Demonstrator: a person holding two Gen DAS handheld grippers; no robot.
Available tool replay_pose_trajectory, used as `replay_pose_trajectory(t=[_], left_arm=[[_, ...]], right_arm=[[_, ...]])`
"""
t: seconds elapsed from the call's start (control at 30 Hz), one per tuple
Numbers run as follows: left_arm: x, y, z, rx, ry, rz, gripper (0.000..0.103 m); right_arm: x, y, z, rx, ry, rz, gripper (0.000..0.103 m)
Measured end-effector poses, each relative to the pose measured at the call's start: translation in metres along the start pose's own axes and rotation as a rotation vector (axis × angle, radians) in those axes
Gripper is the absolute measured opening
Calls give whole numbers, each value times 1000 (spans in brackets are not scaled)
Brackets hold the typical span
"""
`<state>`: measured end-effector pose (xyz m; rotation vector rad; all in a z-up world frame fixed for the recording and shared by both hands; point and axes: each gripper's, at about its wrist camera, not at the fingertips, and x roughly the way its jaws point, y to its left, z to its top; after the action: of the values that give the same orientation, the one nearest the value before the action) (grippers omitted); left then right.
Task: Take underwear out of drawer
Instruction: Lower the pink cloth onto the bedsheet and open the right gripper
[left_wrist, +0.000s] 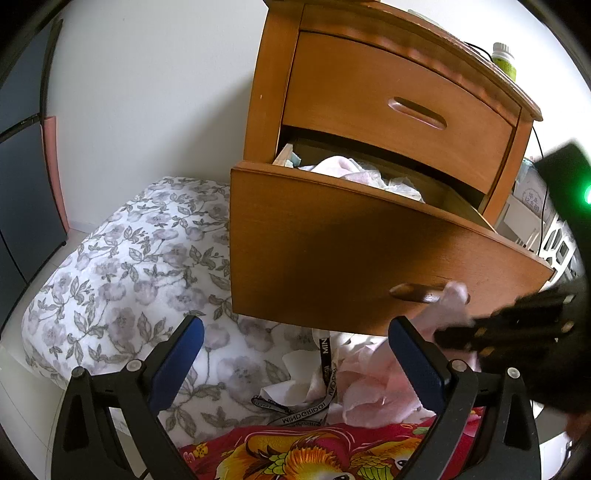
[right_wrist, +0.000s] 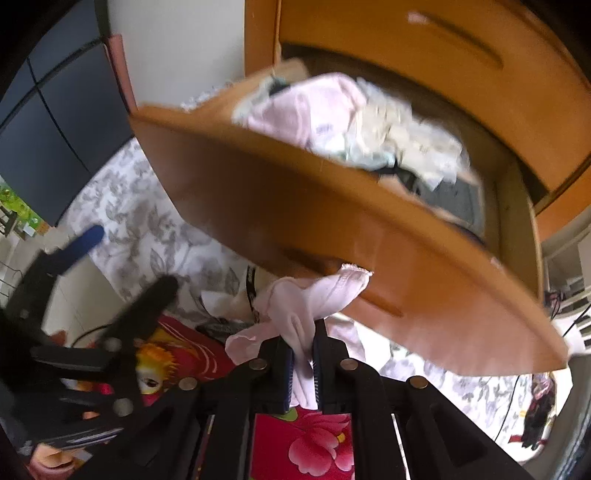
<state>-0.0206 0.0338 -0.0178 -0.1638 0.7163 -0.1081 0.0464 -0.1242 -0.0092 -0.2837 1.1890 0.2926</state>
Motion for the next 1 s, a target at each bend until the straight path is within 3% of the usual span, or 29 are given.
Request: replay_pose_trajectory(t=[0.17, 0.27, 0.33, 0.67, 0.9, 1.0], left_arm=[[0, 0, 0, 0, 0, 0, 100], [0, 0, 0, 1, -1, 1, 100], [0, 0, 0, 1, -3, 2, 100], [-4, -1, 0, 12, -4, 10, 100], [-15, -1, 5, 7, 2, 3, 100], [-21, -3, 11, 5, 3, -18, 100]], right_arm=[[9, -5, -10, 43, 18, 8, 12], [-1, -9, -13, 64, -12, 4, 29], [-12, -13, -15, 78, -46, -3, 48], [-59, -39, -34, 268, -213, -62, 68], [-86, -49, -45, 323, -312, -101, 103], [-89, -51, -49, 335, -335, -91, 103]])
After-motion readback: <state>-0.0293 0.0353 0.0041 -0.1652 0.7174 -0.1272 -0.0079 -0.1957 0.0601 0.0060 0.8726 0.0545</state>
